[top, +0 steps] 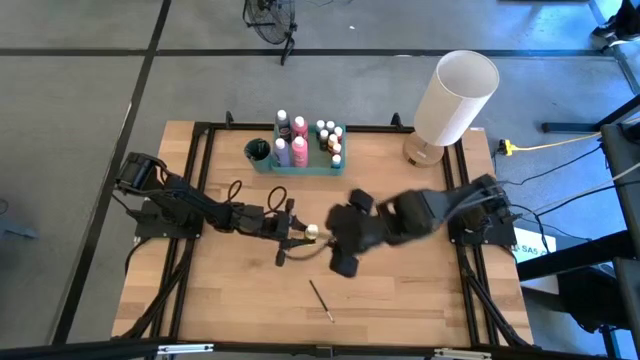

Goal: Pick & Place Paint Supplies
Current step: Put the small yellow paint bottle into the green bin

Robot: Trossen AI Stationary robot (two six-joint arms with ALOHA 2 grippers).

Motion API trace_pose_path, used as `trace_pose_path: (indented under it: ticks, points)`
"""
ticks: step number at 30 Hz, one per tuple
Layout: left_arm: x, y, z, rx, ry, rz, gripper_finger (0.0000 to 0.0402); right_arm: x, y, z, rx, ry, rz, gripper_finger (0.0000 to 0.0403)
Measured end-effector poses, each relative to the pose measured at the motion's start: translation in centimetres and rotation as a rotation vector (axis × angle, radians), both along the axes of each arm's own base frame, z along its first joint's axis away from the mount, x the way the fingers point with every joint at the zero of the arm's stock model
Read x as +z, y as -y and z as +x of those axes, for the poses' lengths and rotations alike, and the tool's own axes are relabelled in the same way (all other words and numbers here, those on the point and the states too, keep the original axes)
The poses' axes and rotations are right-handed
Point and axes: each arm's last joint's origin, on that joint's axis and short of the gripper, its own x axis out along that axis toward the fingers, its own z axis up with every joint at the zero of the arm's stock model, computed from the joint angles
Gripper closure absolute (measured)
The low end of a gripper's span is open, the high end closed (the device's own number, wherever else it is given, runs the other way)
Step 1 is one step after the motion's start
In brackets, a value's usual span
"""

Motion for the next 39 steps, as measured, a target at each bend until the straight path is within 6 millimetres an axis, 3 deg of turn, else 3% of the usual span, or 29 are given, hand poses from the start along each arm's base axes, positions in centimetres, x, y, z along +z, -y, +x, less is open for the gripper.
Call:
trace_pose_path:
  ticks: [7, 12, 16, 20, 26, 31, 39]
  points:
    - [1.1, 0.6, -0.4, -0.026, 0.043, -0.007, 0.0291, -2.3, -5.5, -4.6, -0.279, 0.013, -0.151, 0.0155]
    - [2.6, 1.1, -1.0, -0.052, 0.1, 0.005, 0.0291, -6.8, -10.1, -7.3, -0.377, 0.184, -0.231, 0.0155]
    - [3.6, 1.4, -1.5, -0.067, 0.141, -0.005, 0.0291, -10.9, -12.1, -7.5, -0.395, 0.36, -0.244, 0.0155]
    - [4.4, 1.5, -1.8, -0.069, 0.173, -0.014, 0.029, -12.5, -12.5, -6.4, -0.36, 0.431, -0.256, 0.0155]
    - [5.0, 1.4, -2.0, -0.069, 0.208, -0.023, 0.029, -11.8, -12.1, -3.9, -0.256, 0.455, -0.345, 0.0155]
    - [5.1, 1.4, -2.1, -0.069, 0.211, -0.008, 0.029, -11.2, -12.3, -3.0, -0.153, 0.452, -0.423, 0.0155]
    - [5.9, 1.6, -2.5, -0.081, 0.259, 0.062, 0.0291, -12.0, -10.7, -1.9, -0.186, 0.425, -0.422, 0.0155]
